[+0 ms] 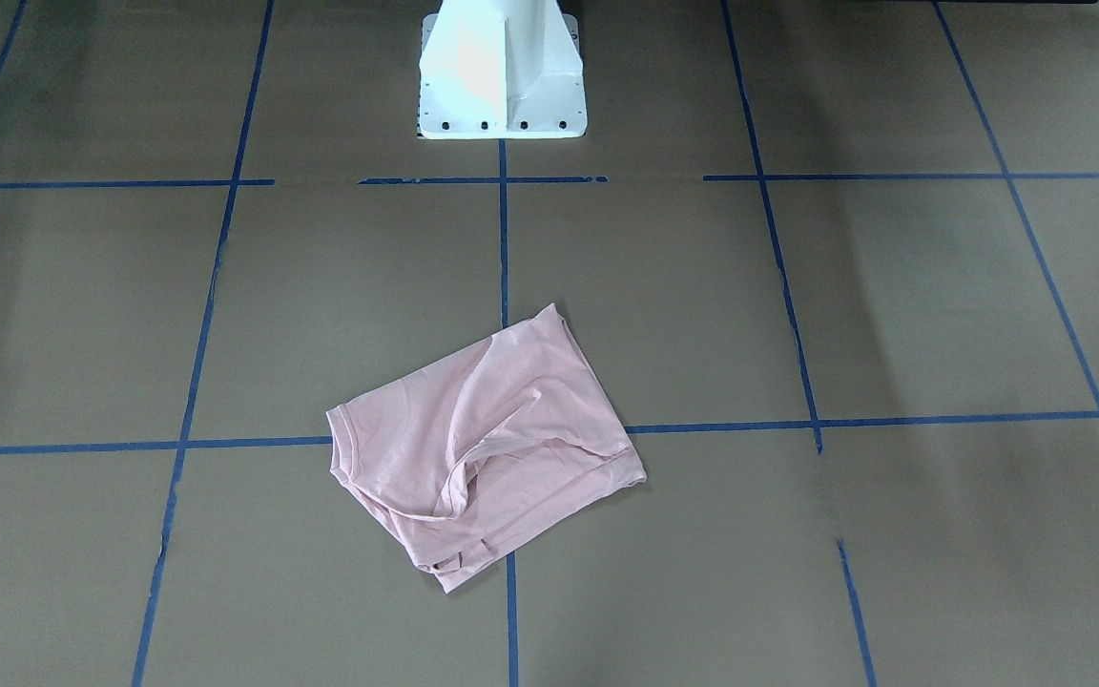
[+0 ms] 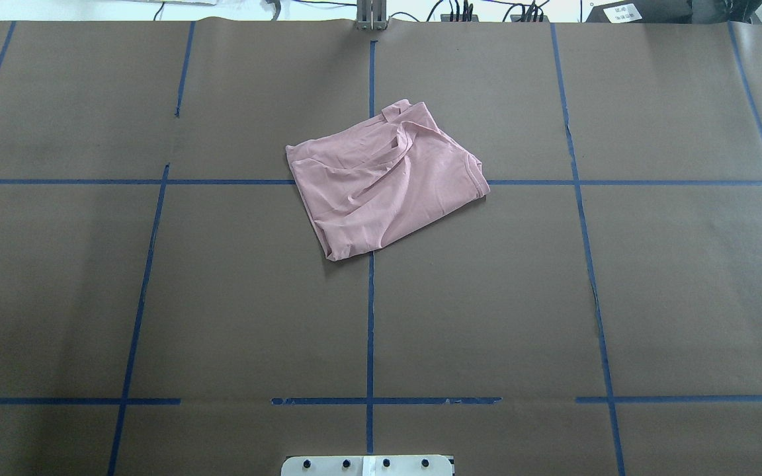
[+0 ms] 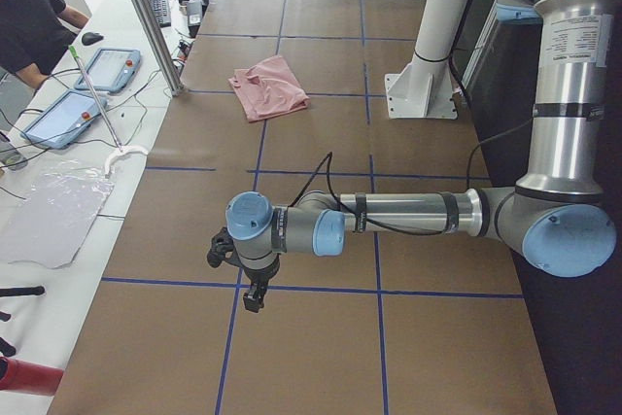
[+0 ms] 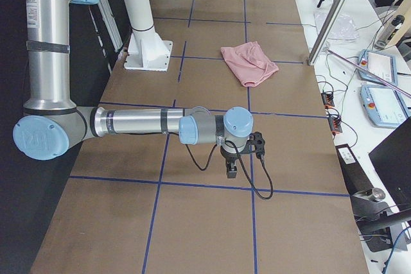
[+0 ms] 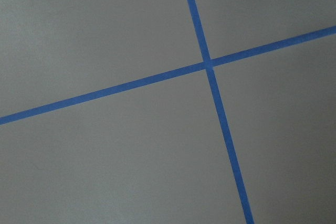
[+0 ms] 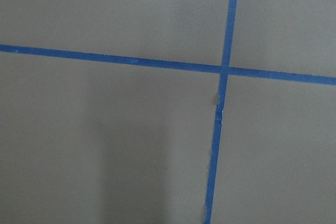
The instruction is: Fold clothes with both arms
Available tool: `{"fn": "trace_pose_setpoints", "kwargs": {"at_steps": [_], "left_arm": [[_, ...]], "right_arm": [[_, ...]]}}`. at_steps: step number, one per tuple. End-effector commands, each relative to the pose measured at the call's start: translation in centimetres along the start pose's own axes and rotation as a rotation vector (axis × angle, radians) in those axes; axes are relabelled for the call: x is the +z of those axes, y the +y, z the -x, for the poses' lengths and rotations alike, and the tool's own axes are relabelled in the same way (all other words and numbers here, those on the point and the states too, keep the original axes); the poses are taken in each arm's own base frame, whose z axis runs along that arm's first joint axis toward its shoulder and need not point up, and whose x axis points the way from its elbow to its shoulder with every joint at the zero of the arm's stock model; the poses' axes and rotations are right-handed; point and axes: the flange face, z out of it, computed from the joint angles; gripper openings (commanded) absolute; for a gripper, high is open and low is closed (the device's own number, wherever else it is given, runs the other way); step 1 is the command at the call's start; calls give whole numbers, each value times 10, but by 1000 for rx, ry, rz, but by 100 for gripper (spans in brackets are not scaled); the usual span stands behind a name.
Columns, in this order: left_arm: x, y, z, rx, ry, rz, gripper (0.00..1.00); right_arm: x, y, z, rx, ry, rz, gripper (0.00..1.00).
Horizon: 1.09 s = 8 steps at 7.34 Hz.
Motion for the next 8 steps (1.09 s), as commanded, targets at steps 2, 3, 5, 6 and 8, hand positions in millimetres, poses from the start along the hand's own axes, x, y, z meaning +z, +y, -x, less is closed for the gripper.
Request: {"fn": "trace_pose_setpoints", "kwargs": {"at_steps": [2,3,5,6,8], "left_arm": [[-6,-7,-5,-161,0,-14,100],[-5,-6,-5,-166,0,-12,100],[-5,-6,-8,-170,44,-17,100],[-6,-8,-10,-165,44,-19,100],[-11,-11,-14,-151,43,-31,100]], "right_arm": [[1,0,-1,1,2,1,100],[1,0,-1,2,4,2,100],[2,1,-3,4,4,4,100],[1,1,-2,3,4,3,100],[-1,1,-4,7,4,-1,100]]}}
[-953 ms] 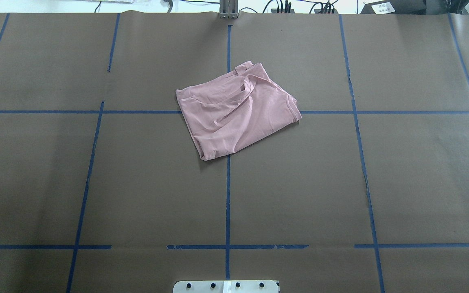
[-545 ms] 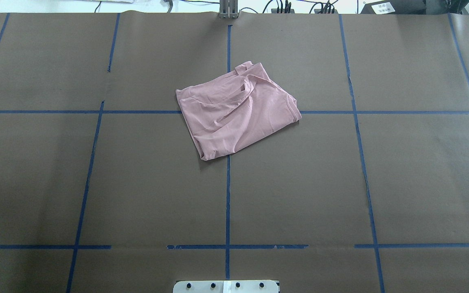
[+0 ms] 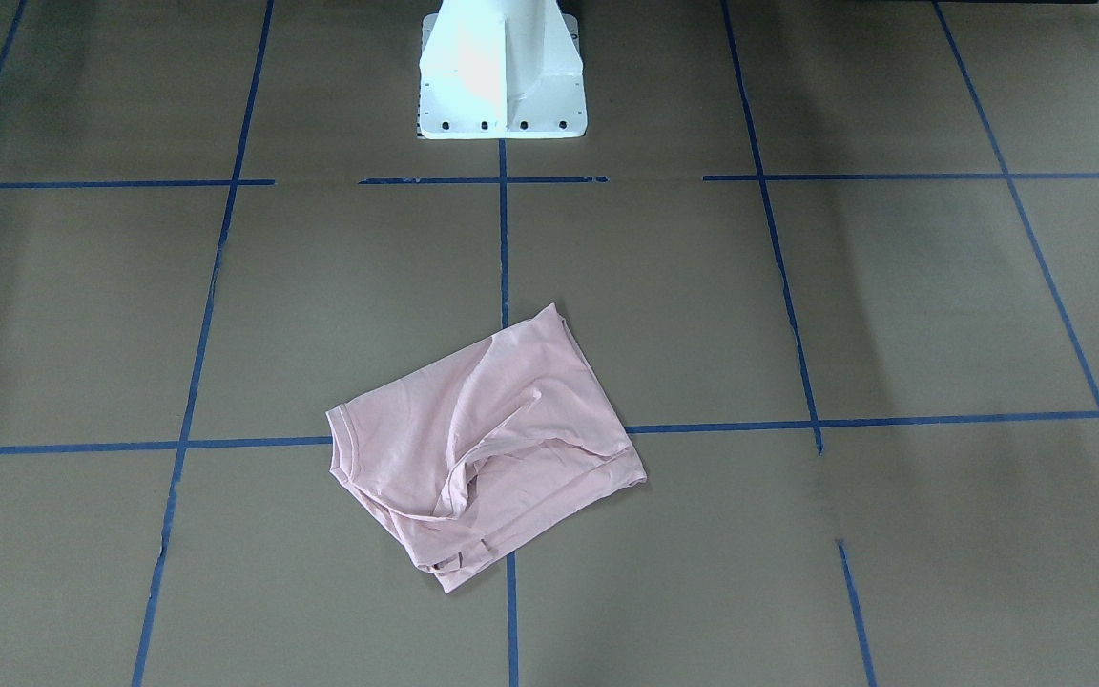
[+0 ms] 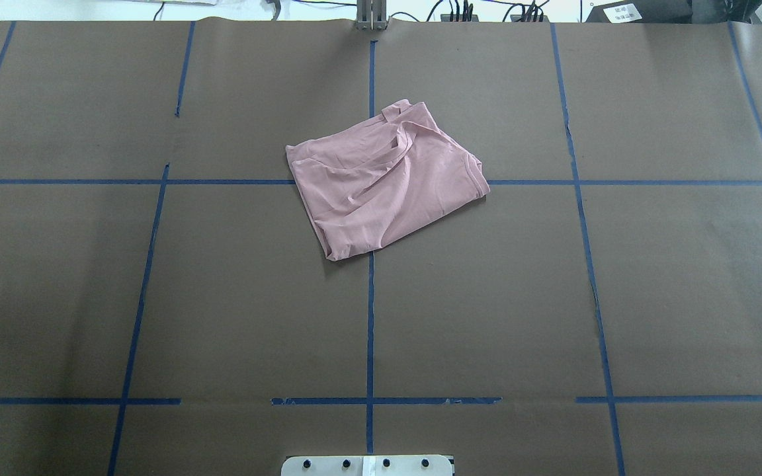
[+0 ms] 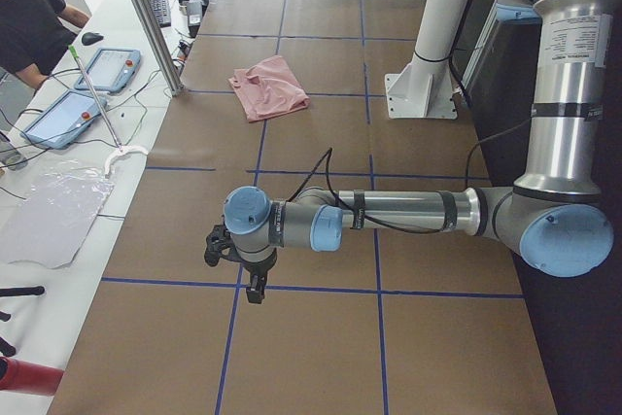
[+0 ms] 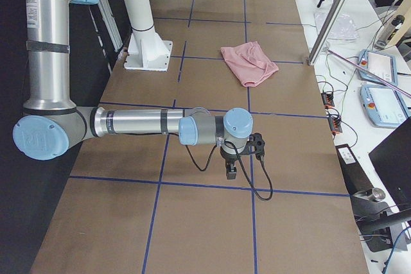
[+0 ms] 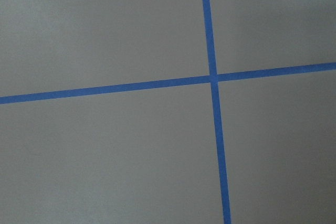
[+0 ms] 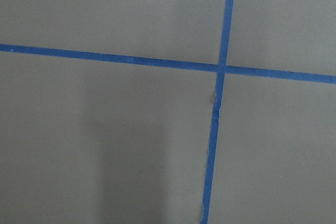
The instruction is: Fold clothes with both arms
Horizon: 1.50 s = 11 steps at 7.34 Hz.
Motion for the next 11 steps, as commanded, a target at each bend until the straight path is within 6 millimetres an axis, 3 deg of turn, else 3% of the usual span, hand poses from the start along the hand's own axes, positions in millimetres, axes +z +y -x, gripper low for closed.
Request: {"fn": "trace_pose_setpoints", "kwargs": {"at_steps": [1,4,6,11], "left_arm": [[-4,-2,-5,12,1,-9,100],[-17,-9,-24,51,0,-38,100],[-17,-14,-44,88,13,-36,100],[-14,-12,-45,87,12,-28,100]], "right_arm": [[-2,0,-1,3,0,-3,100],[-2,0,-1,3,0,-3,100],[-2,-1,0,1,0,-5,100],[-3,0,-4,7,4,-5,100]]}}
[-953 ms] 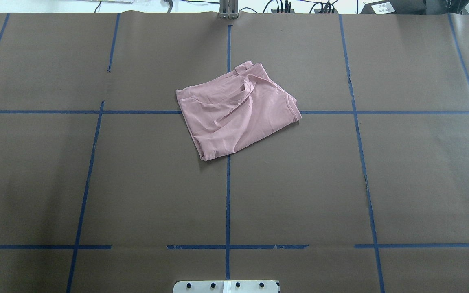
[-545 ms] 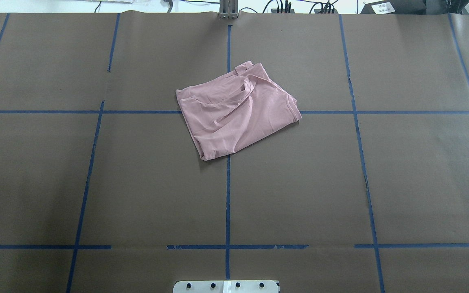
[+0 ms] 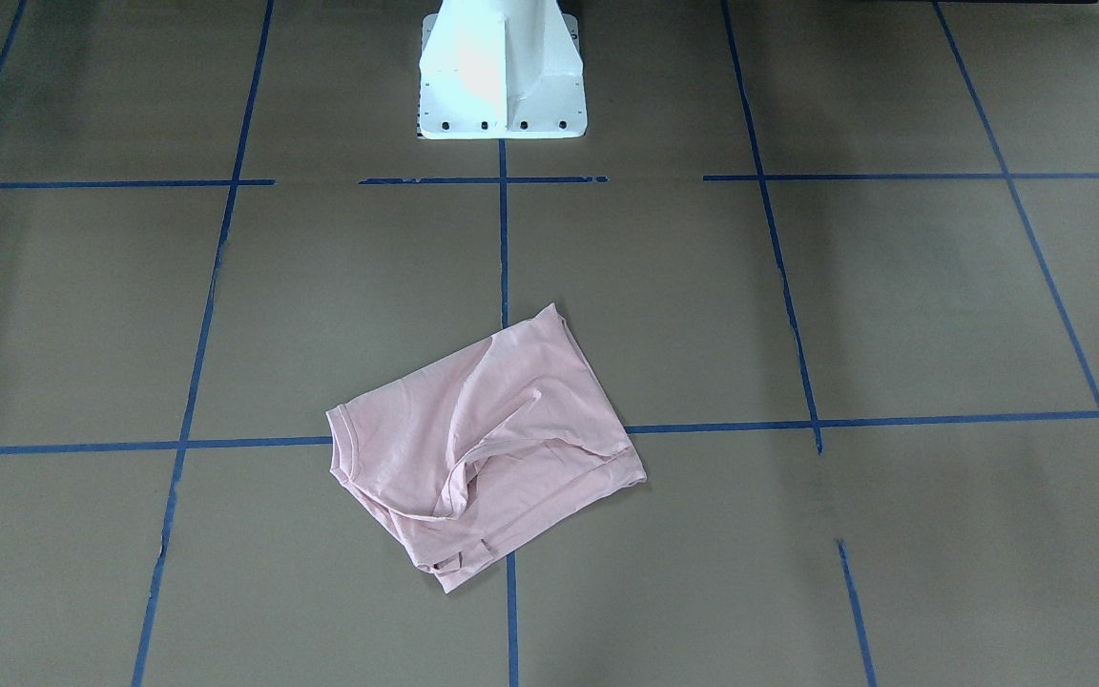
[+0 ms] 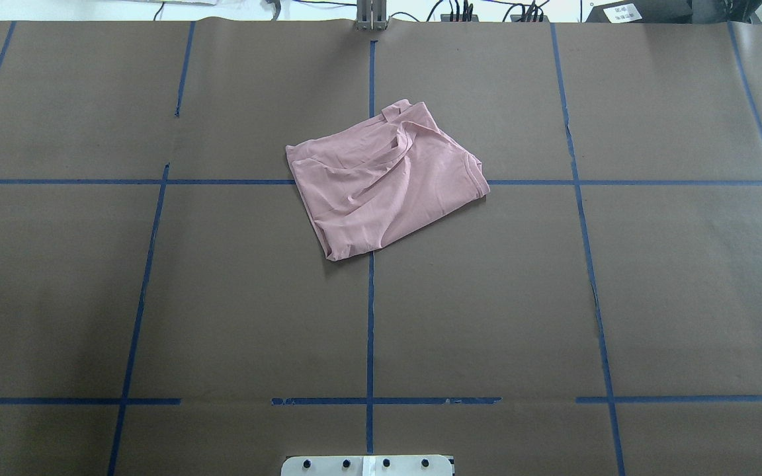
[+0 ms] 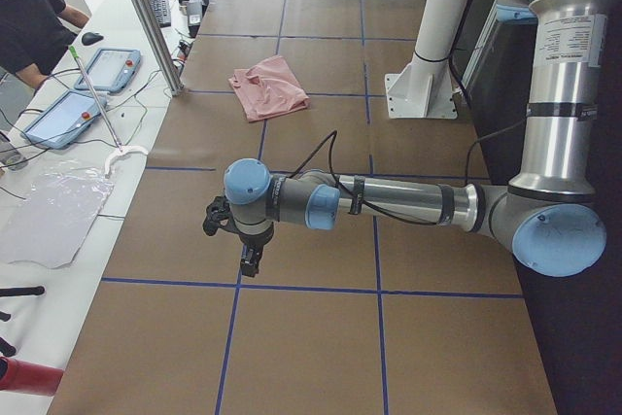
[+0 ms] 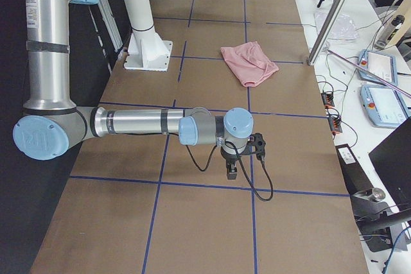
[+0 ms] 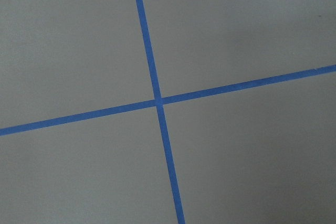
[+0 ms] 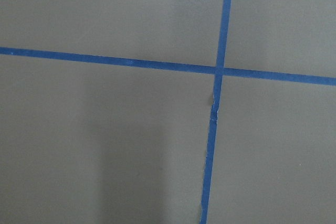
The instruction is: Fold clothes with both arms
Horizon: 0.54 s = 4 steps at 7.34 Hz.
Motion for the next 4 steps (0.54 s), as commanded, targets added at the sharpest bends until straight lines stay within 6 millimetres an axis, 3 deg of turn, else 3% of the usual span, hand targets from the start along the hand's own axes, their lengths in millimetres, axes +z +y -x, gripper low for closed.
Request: {"fn": "trace_pose_setpoints", "kwargs": {"at_steps": [1,4], "left_arm": [[1,1,0,-1,-1,2,100],[1,2,1,-2,-4,3,100]], "right_arm": [[-3,4,-8,18,3,-5,100],[-1,18,-41,86,5,-3,100]]}}
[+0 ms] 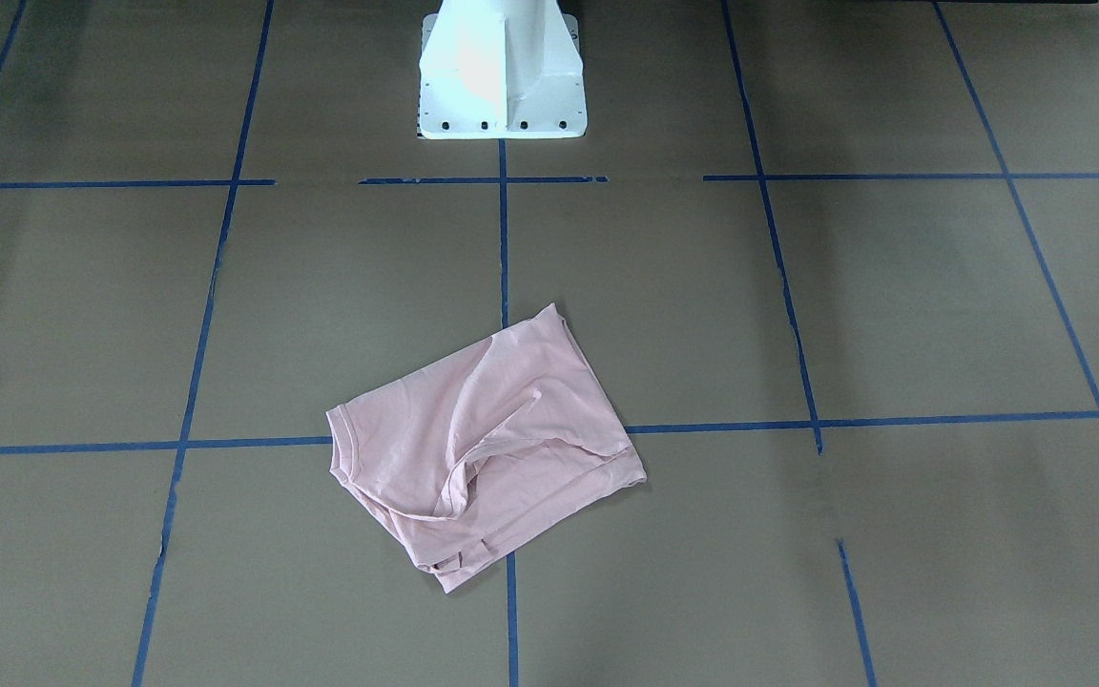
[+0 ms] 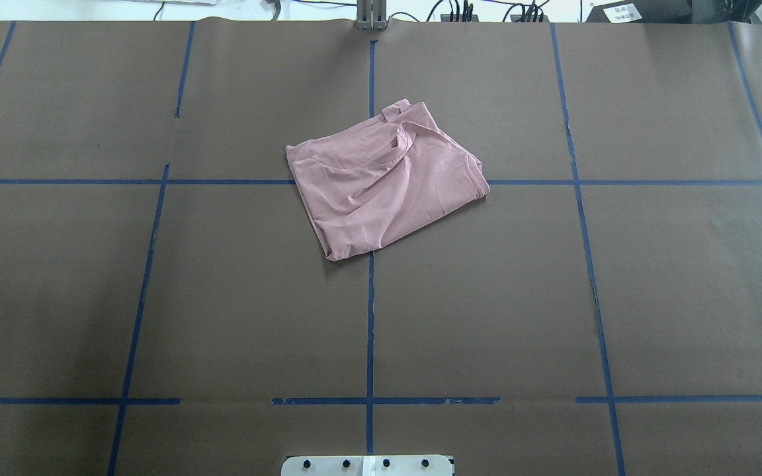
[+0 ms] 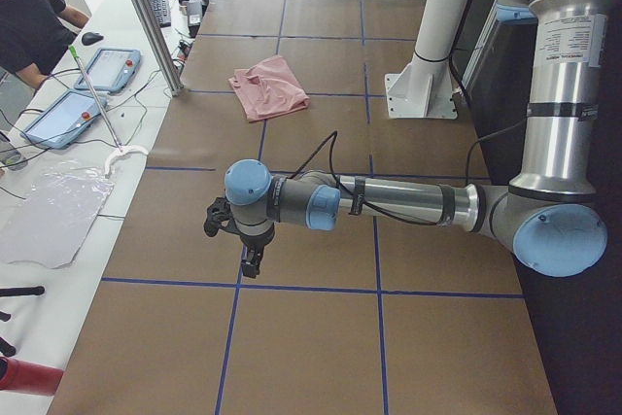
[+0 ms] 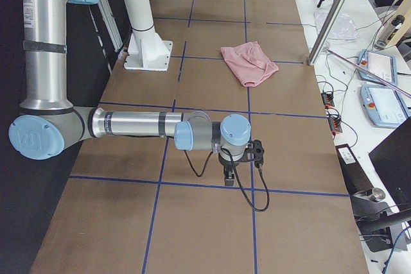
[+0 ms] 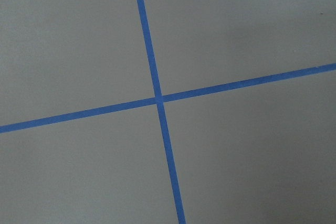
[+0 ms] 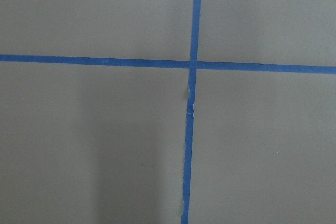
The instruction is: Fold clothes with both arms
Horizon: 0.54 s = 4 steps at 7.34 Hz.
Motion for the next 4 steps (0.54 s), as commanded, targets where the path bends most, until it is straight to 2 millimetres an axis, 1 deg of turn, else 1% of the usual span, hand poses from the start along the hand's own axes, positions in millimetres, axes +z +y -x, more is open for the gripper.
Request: {"fn": "trace_pose_setpoints", "kwargs": {"at_steps": [1,4], "left_arm": [[1,1,1,-1,-3,1,100],[1,1,1,-1,-3,1,100]], "right_arm": [[4,7,-15,30,3,8,100],[3,9,-19,39,3,6,100]]}}
